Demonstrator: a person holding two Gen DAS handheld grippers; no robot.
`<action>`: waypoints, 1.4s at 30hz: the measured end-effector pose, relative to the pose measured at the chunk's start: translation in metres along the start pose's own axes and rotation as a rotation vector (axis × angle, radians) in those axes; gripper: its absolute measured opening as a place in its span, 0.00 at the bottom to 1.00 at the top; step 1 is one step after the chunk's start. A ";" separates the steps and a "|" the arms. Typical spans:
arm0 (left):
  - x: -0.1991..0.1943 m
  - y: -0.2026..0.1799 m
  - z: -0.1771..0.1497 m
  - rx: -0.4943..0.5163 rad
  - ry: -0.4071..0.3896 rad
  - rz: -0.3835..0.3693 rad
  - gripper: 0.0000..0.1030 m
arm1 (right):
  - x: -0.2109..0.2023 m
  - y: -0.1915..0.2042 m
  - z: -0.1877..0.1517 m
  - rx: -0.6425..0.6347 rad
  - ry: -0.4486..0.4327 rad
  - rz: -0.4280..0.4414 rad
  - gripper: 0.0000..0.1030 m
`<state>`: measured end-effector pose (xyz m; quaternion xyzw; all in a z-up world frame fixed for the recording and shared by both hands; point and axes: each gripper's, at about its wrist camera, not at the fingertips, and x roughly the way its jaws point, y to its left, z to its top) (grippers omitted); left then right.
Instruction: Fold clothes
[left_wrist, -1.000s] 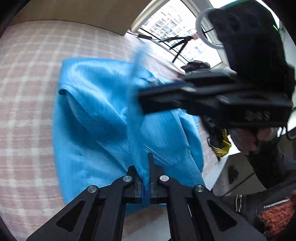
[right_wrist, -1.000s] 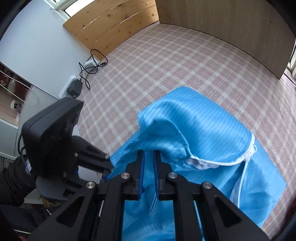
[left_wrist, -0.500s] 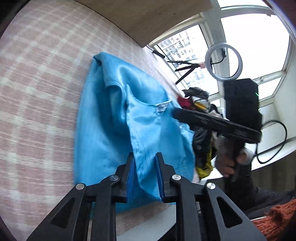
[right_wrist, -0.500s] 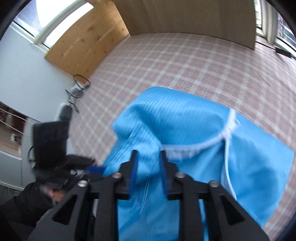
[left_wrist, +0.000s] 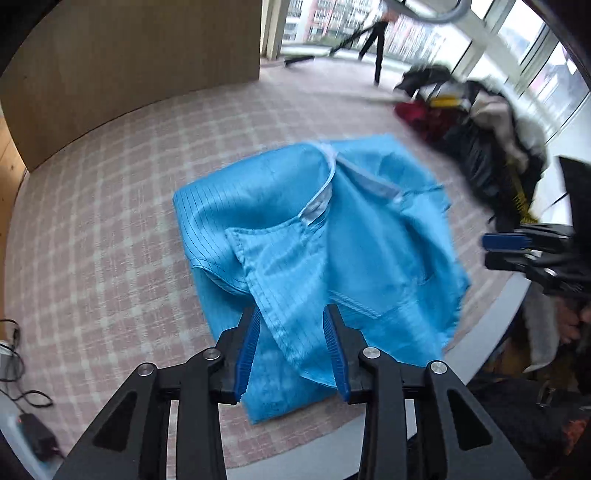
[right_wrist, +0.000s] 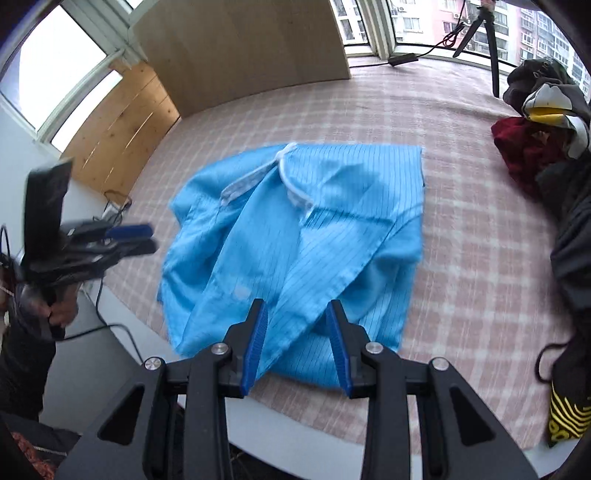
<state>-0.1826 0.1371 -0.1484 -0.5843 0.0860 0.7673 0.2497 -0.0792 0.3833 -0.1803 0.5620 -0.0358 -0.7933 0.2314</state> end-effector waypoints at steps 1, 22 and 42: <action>0.006 0.000 0.004 -0.001 0.032 -0.005 0.32 | 0.001 0.003 -0.001 -0.007 0.007 -0.016 0.32; 0.035 0.022 0.002 0.067 0.107 -0.019 0.00 | 0.043 -0.050 -0.004 0.307 -0.036 0.143 0.03; -0.004 -0.046 -0.008 0.792 0.196 -0.040 0.27 | 0.003 0.024 0.042 -0.336 0.170 0.121 0.23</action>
